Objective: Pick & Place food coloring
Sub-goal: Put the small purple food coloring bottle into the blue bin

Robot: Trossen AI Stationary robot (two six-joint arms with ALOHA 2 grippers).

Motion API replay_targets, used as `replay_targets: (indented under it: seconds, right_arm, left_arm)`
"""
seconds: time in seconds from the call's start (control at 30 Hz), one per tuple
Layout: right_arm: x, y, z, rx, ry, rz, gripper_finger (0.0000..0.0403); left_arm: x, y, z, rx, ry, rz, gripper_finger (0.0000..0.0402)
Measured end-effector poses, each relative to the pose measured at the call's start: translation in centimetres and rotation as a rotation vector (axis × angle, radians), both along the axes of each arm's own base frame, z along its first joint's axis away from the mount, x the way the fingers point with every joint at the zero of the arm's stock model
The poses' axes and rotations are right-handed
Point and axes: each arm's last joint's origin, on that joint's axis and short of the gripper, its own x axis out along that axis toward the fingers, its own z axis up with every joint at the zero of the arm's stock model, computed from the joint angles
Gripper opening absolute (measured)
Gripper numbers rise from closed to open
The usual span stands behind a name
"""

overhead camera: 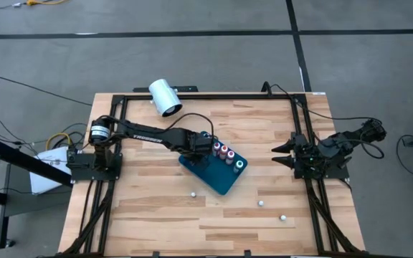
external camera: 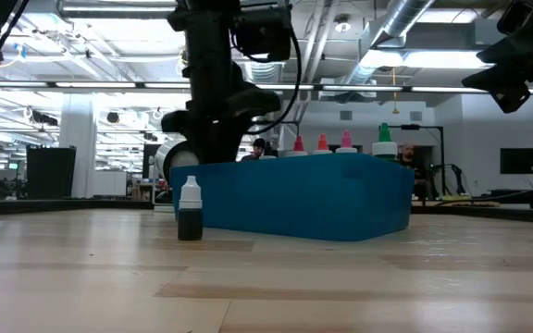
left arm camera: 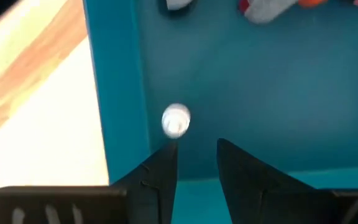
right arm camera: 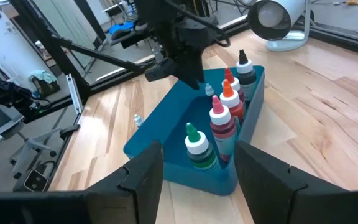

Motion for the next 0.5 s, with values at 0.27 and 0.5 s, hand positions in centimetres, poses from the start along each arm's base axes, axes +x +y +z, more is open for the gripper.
replay_targets:
  seconds: [0.27,0.5]
  right_arm:
    - [0.0,0.0,0.0,0.000,0.000,0.000,0.0181]
    - [0.0,0.0,0.0,0.000,0.000,0.000,0.0182]
  left_arm:
    - [-0.4,-1.0,-0.1,0.033,0.032,0.022,0.0106]
    - [-0.2,-2.0,0.9,0.042,0.028,0.017,0.0106]
